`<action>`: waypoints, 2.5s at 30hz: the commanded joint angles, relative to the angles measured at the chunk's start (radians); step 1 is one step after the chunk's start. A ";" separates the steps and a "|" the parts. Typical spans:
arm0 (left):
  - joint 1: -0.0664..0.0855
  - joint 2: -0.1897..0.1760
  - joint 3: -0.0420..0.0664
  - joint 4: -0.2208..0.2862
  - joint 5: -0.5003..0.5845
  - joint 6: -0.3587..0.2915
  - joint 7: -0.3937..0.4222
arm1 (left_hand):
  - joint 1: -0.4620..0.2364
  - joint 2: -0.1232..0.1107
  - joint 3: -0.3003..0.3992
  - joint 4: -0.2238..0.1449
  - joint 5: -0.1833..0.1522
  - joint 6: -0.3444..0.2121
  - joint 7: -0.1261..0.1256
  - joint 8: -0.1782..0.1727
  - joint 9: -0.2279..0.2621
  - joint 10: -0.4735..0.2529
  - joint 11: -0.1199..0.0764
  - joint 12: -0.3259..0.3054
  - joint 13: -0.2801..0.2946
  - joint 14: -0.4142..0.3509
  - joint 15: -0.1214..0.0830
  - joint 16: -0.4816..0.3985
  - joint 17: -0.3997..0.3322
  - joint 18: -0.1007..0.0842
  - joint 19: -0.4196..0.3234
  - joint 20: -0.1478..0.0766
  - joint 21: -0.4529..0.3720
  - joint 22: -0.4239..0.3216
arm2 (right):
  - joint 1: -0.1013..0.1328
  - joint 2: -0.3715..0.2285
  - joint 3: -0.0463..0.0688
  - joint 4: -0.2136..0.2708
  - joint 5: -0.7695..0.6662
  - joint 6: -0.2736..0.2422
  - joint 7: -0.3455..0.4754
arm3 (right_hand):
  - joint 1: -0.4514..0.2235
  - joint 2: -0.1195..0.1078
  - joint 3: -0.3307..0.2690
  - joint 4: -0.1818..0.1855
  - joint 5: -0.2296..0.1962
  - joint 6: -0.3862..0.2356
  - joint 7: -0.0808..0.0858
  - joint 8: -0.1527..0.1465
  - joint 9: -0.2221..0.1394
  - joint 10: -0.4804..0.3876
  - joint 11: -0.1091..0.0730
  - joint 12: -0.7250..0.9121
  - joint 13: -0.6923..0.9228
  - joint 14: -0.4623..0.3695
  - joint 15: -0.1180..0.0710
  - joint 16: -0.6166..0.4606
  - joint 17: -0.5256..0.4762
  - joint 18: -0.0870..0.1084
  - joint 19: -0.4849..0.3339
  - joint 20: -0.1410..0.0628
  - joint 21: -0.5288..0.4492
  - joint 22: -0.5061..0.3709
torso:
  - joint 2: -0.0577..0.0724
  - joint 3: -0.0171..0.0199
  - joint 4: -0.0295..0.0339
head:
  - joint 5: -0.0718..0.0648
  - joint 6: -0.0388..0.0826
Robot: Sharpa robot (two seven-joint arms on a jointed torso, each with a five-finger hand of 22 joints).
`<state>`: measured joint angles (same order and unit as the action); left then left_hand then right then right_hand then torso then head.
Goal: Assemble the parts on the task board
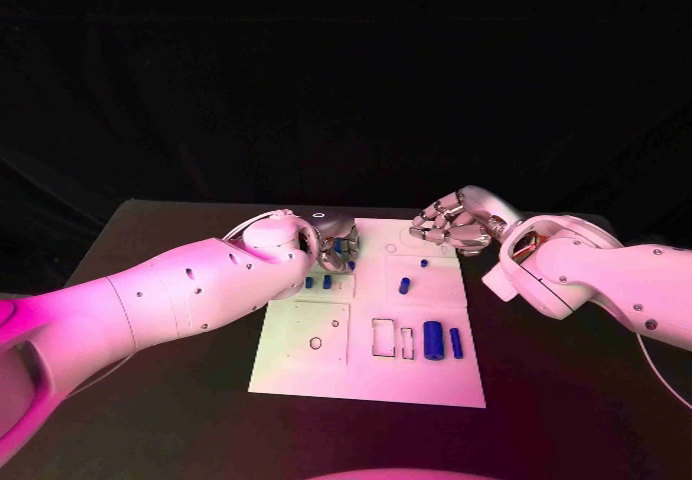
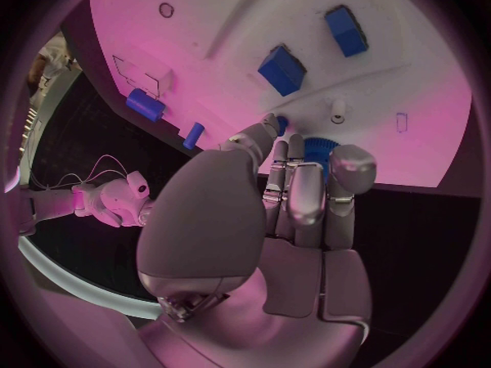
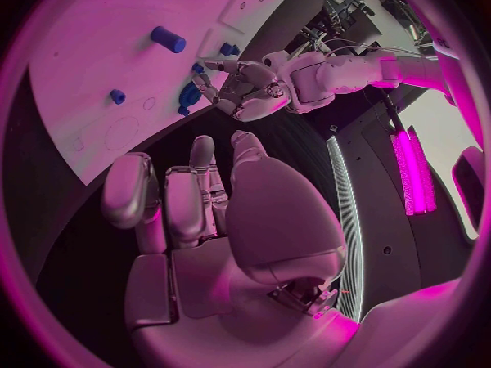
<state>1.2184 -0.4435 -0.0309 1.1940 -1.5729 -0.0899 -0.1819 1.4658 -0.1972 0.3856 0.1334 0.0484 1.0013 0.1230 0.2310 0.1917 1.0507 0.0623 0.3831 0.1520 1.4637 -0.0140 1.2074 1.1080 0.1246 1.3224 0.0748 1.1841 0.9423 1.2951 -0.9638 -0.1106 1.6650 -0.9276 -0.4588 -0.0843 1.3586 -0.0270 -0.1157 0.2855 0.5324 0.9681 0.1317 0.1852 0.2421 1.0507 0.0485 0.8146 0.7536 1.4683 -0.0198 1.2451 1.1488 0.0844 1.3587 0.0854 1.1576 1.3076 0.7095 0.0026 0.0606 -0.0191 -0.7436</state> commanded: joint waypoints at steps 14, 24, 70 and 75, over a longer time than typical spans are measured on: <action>-0.011 0.010 0.000 -0.024 0.000 -0.003 0.028 | 0.013 0.012 0.047 -0.015 0.003 0.022 -0.002 -0.022 -0.013 0.031 -0.003 -0.024 -0.015 0.019 -0.005 0.009 -0.010 -0.008 -0.001 -0.001 0.024 0.021 | -0.001 0.005 0.000 -0.001 -0.010 0.007 0.010 | 0.009 -0.003 0.007 0.001 0.005 -0.005 -0.001 0.008 0.002 -0.003 -0.001 -0.007 -0.006 0.003 -0.006 -0.008 -0.002 0.010 -0.008 -0.003 -0.011 0.006 | 0.001 0.0007 -0.0005 | -0.004 -0.002; -0.016 0.022 0.001 -0.039 0.010 0.000 0.034 | 0.006 0.014 0.061 -0.019 0.003 0.027 -0.001 -0.031 -0.018 0.039 -0.003 -0.036 -0.022 0.018 -0.005 0.012 -0.014 -0.009 -0.001 0.000 0.033 0.032 | -0.001 0.007 0.000 -0.001 -0.010 0.009 0.010 | 0.009 -0.003 0.007 0.001 0.005 -0.005 -0.001 0.008 0.002 -0.003 -0.001 -0.007 -0.006 0.003 -0.006 -0.008 -0.002 0.010 -0.008 -0.003 -0.011 0.006 | 0.000 0.0009 -0.0011 | -0.005 -0.006; -0.017 -0.017 0.012 0.001 0.068 -0.071 0.043 | -0.011 0.039 0.124 -0.093 0.003 0.126 -0.006 -0.068 -0.030 0.165 -0.017 -0.128 -0.031 0.012 -0.017 0.028 -0.042 -0.013 -0.007 -0.010 0.069 0.072 | -0.001 0.009 0.000 -0.010 -0.008 0.011 0.009 | 0.008 -0.002 0.008 0.001 0.006 -0.002 -0.002 0.010 0.003 0.000 -0.002 -0.009 -0.011 0.003 -0.007 -0.010 -0.003 0.011 -0.008 -0.003 -0.014 0.004 | -0.003 0.0008 0.0009 | -0.012 -0.002; -0.012 -0.057 0.031 0.046 0.093 -0.069 0.042 | -0.015 0.031 0.123 -0.097 0.003 0.129 -0.005 -0.072 -0.031 0.169 -0.016 -0.134 -0.031 0.011 -0.016 0.030 -0.043 -0.013 -0.008 -0.009 0.070 0.073 | -0.001 0.008 0.000 -0.013 -0.008 0.011 0.009 | 0.008 -0.002 0.008 0.001 0.006 -0.002 -0.002 0.010 0.003 0.000 -0.002 -0.009 -0.011 0.003 -0.007 -0.010 -0.003 0.011 -0.008 -0.003 -0.014 0.004 | -0.003 0.0004 0.0015 | -0.011 0.001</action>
<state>1.2044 -0.4969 -0.0015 1.2289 -1.5140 -0.1429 -0.1511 1.4537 -0.1566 0.5088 0.0399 0.0479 1.1260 0.1132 0.1632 0.1618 1.2170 0.0430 0.2553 0.1215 1.4638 -0.0287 1.2321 1.0670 0.1250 1.3186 0.0713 1.2496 1.0140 1.2946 -0.9557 -0.1105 1.6530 -0.9277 -0.4567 -0.0834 1.3585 -0.0270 -0.1156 0.2855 0.5322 0.9679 0.1315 0.1893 0.2436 1.0526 0.0503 0.8095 0.7444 1.4683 -0.0198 1.2413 1.1469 0.0843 1.3554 0.0819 1.1472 1.3076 0.7068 0.0029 0.0616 -0.0309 -0.7436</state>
